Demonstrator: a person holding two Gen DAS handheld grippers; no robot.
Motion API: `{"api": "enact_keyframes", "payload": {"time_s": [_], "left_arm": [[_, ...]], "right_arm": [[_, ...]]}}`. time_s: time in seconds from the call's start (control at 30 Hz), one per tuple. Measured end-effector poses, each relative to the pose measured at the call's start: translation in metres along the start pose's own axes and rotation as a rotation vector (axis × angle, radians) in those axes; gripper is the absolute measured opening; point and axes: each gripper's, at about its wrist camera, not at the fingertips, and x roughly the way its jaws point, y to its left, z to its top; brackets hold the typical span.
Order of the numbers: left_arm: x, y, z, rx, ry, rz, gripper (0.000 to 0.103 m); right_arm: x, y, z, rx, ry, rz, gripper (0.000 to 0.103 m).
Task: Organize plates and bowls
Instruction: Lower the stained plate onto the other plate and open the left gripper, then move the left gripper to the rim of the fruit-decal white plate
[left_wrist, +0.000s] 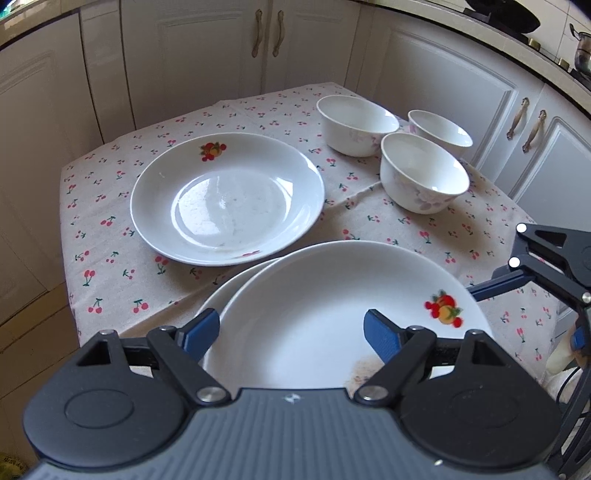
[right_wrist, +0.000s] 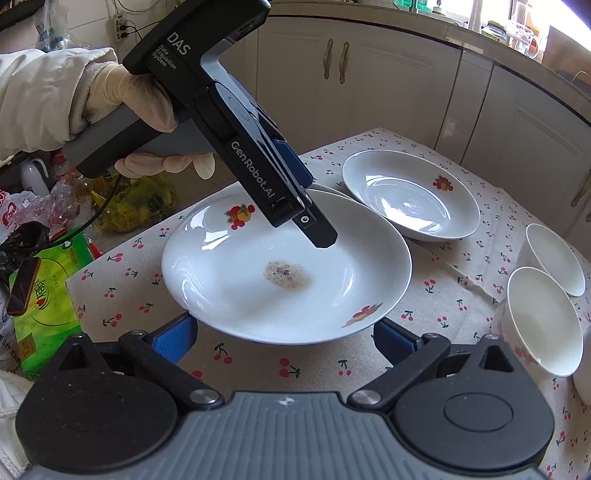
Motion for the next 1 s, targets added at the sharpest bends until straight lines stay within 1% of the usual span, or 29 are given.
{"api": "enact_keyframes", "payload": {"time_s": [0.1, 0.23, 0.3, 0.43, 0.53, 0.6, 0.7, 0.83, 1.0], "left_arm": [[0.001, -0.005, -0.001, 0.007, 0.008, -0.003, 0.085], [-0.007, -0.012, -0.002, 0.007, -0.019, 0.002, 0.085], [-0.015, -0.016, -0.002, 0.006, -0.049, 0.011, 0.085], [-0.034, -0.026, -0.006, -0.012, -0.123, 0.027, 0.089], [-0.048, -0.035, -0.013, -0.037, -0.179, 0.043, 0.093], [-0.058, -0.041, -0.021, -0.044, -0.213, 0.048, 0.094], [-0.069, -0.050, -0.031, -0.059, -0.246, 0.062, 0.095], [-0.081, -0.059, -0.046, -0.070, -0.293, 0.113, 0.095], [-0.094, -0.053, -0.063, -0.124, -0.323, 0.156, 0.095]], "right_arm": [[-0.002, 0.000, -0.001, 0.008, -0.013, -0.004, 0.103], [-0.009, -0.001, -0.004, 0.021, -0.022, -0.028, 0.103], [-0.013, -0.003, -0.007, 0.030, -0.026, -0.043, 0.103], [-0.025, -0.005, -0.012, 0.058, -0.051, -0.077, 0.103], [-0.035, -0.009, -0.015, 0.099, -0.081, -0.102, 0.103], [-0.041, -0.010, -0.018, 0.127, -0.105, -0.129, 0.103], [-0.050, -0.013, -0.023, 0.171, -0.133, -0.158, 0.103], [-0.059, -0.019, -0.031, 0.221, -0.151, -0.199, 0.103], [-0.067, -0.026, -0.040, 0.247, -0.159, -0.246, 0.103]]}}
